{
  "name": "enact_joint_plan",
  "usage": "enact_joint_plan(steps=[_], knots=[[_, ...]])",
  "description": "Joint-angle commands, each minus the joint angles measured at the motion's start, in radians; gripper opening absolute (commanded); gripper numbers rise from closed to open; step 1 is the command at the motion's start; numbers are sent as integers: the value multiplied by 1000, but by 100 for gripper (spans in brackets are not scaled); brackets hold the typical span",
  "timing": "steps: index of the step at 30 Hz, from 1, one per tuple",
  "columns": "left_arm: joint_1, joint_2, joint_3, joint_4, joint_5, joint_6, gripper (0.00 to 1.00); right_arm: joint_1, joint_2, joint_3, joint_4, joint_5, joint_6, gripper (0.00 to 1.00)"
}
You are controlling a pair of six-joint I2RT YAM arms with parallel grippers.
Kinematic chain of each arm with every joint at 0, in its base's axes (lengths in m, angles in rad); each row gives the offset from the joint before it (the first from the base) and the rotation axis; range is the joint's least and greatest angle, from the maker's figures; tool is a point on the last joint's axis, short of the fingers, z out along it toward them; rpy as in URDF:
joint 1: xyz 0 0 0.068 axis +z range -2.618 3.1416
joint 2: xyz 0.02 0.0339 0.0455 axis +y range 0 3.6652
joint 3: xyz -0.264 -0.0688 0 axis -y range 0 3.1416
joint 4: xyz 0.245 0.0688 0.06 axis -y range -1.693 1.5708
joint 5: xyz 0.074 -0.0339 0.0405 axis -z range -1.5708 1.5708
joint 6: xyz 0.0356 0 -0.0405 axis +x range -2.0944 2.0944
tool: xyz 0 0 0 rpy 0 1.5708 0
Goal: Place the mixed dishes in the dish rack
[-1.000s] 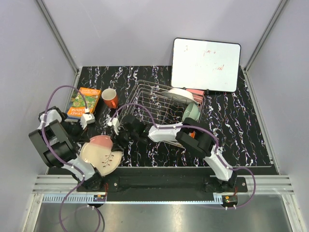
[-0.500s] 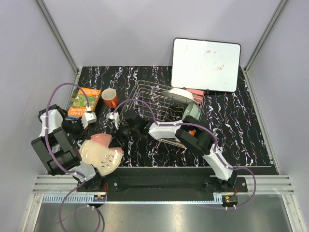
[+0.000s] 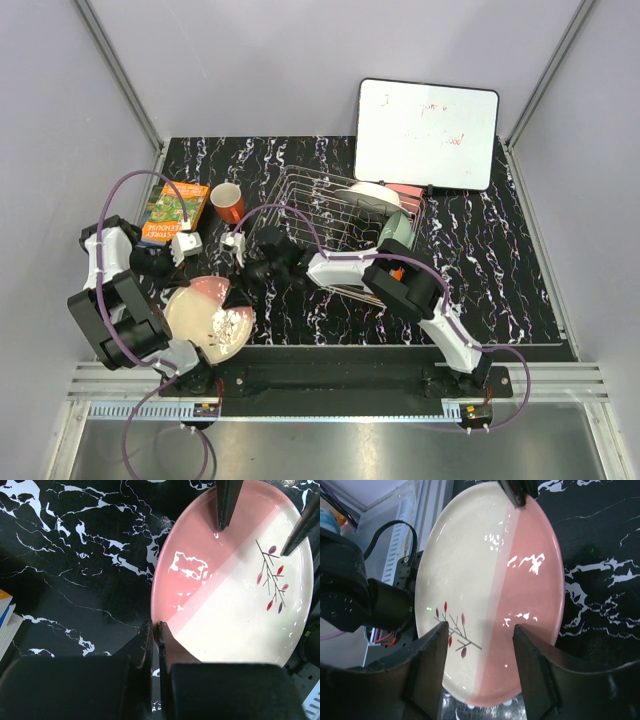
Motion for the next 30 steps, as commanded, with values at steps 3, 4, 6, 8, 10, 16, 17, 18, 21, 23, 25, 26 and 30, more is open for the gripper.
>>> enact_joint_plan(steps=[3, 4, 6, 8, 10, 16, 17, 18, 21, 23, 25, 26, 30], knots=[[-4, -29, 8, -96, 48, 38, 0, -24, -176, -80, -14, 72, -88, 66], [-5, -27, 8, -96, 53, 38, 0, -26, -203, -86, -17, 76, -98, 66], [-4, -27, 11, -96, 55, 36, 0, -26, -228, -103, -25, 88, -116, 68], [-5, -24, 10, -93, 50, 33, 0, -26, -251, -110, -29, 88, -121, 69], [-5, -21, 10, -90, 44, 30, 0, -27, -256, -111, -29, 92, -118, 69], [-5, -28, 13, -90, 42, 29, 0, -32, -201, -78, -29, 87, -86, 69], [-5, -32, 14, -91, 42, 32, 0, -33, -193, -68, -31, 84, -84, 69], [-5, -35, 15, -94, 44, 32, 0, -32, -176, -65, -34, 84, -82, 69], [-4, -42, 27, -107, 56, 38, 0, -33, -147, -57, -34, 85, -75, 69], [-4, -44, 39, -123, 65, 44, 0, -33, -130, -46, -34, 82, -69, 69], [-7, -45, 53, -130, 73, 44, 0, -33, -104, -35, -34, 76, -55, 69], [-8, -45, 56, -140, 75, 45, 0, -32, -96, -23, -34, 73, -50, 69], [-15, -59, 62, -151, 75, 53, 0, -33, -58, -5, -29, 65, -26, 68]])
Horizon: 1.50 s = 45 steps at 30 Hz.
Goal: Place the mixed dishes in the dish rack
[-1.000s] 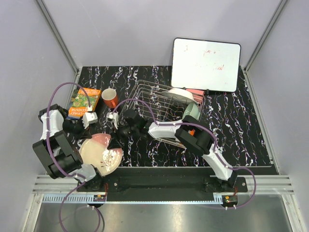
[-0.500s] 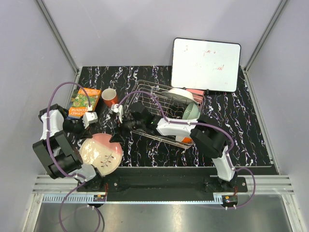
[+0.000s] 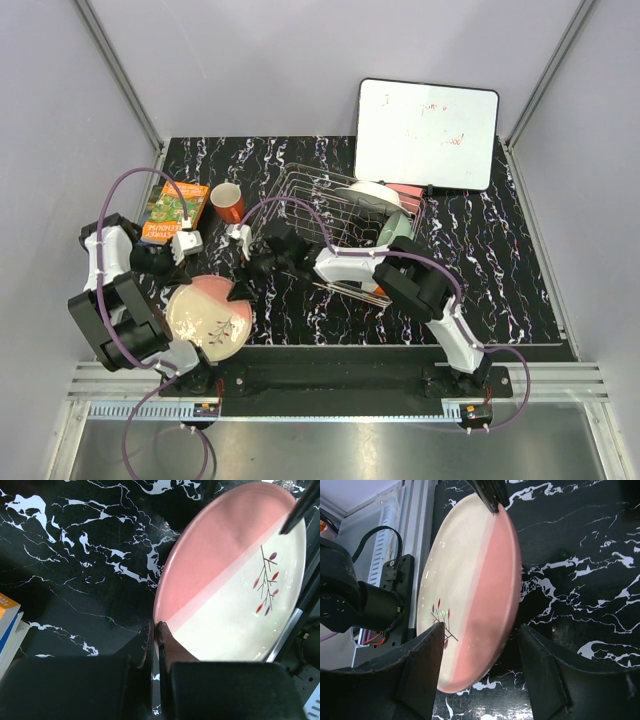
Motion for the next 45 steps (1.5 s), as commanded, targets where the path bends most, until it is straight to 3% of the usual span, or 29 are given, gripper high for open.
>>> enact_joint_plan(steps=[1, 21, 25, 28, 31, 37, 40, 41, 45], knots=[[-6, -57, 47, -135, 48, 37, 0, -9, 38, 52, 16, -4, 36, 68], [-9, -46, 43, -119, 62, 31, 0, 44, 129, 179, -68, -158, 40, 50], [-9, -47, 44, -119, 65, 31, 0, 47, 141, 194, -71, -169, 47, 40], [-9, -46, 46, -118, 69, 31, 0, 47, 150, 204, -76, -179, 53, 24], [-9, -46, 47, -116, 66, 28, 0, 47, 153, 210, -81, -182, 53, 0], [-6, -30, 78, -115, 86, -19, 0, 44, 106, 172, -102, -144, 12, 0], [20, 11, 163, -135, 146, -108, 45, 42, 40, 115, -127, -90, -38, 0], [47, 25, 225, -150, 169, -128, 98, 42, 17, 93, -125, -58, -50, 0], [98, 94, 375, -239, 270, -220, 99, 41, -80, -23, -124, 23, -108, 0]])
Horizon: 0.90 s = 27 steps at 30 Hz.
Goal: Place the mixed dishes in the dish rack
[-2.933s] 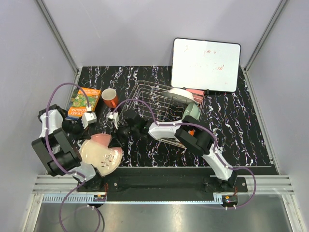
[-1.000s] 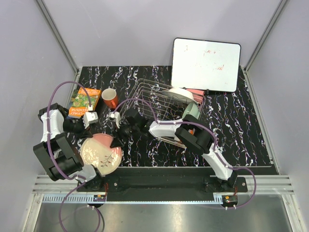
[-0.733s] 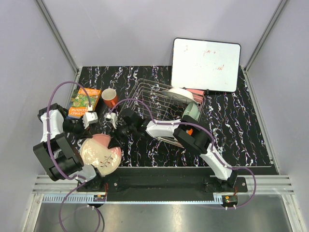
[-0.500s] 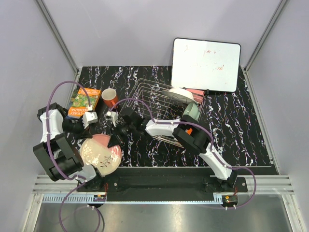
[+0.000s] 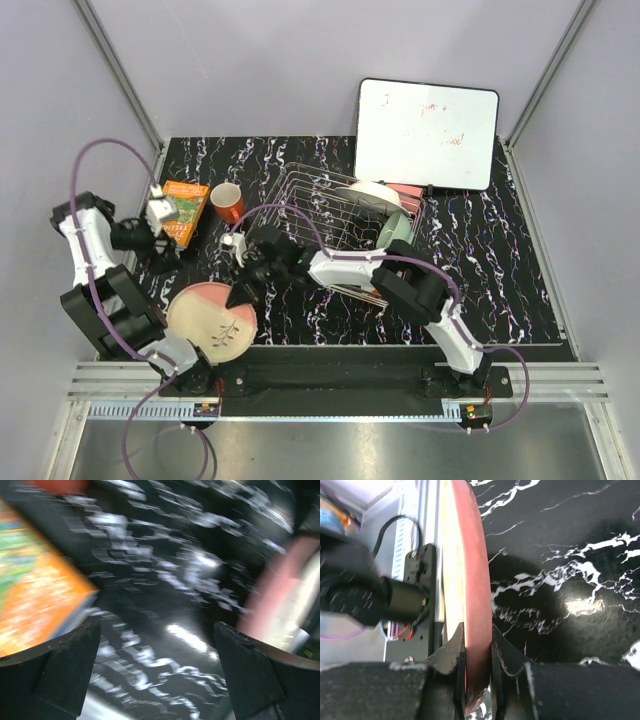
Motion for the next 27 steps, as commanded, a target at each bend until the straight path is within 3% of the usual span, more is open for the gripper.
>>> enact_joint_plan(steps=[1, 13, 27], knots=[[49, 43, 186, -160, 186, -143, 99, 2, -159, -105, -9, 70, -228, 0], [-26, 31, 188, -125, 229, -330, 99, -46, -500, -201, -89, 291, -440, 0], [-290, 40, 158, 271, 218, -800, 99, -117, -877, -220, -281, 536, -656, 0]])
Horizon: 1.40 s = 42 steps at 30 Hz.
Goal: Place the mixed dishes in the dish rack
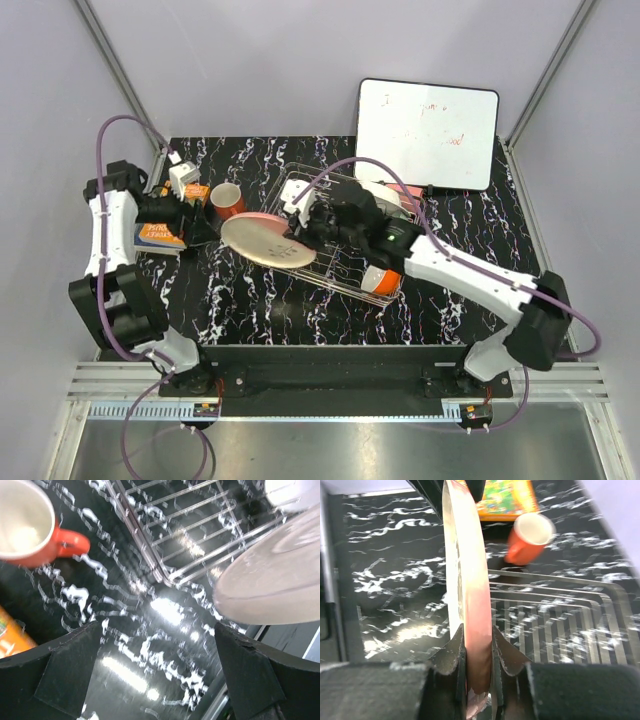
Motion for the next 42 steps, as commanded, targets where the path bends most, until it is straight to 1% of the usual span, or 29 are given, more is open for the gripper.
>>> enact_joint_plan(steps=[1, 2, 4, 5, 10, 13, 16, 20, 27, 34, 42], knots=[[-91, 3, 16, 186, 37, -213, 99, 3, -177, 6, 43, 135, -113, 0], [-110, 23, 22, 240, 31, -271, 99, -2, -197, -5, 40, 162, -127, 0], [-162, 46, 35, 294, 14, -325, 99, -6, -255, -19, 28, 225, -169, 0], [-180, 69, 35, 353, 3, -378, 99, -8, -272, -36, 26, 265, -179, 0], [-315, 164, 70, 446, -57, -456, 99, -42, -372, -95, 13, 396, -251, 0], [-370, 207, 65, 489, -118, -497, 99, -58, -410, -132, -1, 431, -276, 0], [-395, 237, 59, 526, -169, -511, 99, -69, -430, -161, -12, 465, -297, 0], [-404, 240, 24, 546, -196, -505, 99, -97, -435, -192, -24, 468, -311, 0], [-421, 192, -96, 556, -247, -454, 99, -146, -423, -211, -35, 433, -319, 0], [-424, 155, -162, 558, -256, -433, 99, -157, -418, -241, -56, 416, -308, 0], [-427, 137, -208, 556, -261, -416, 99, -157, -456, -258, -112, 359, -258, 0]])
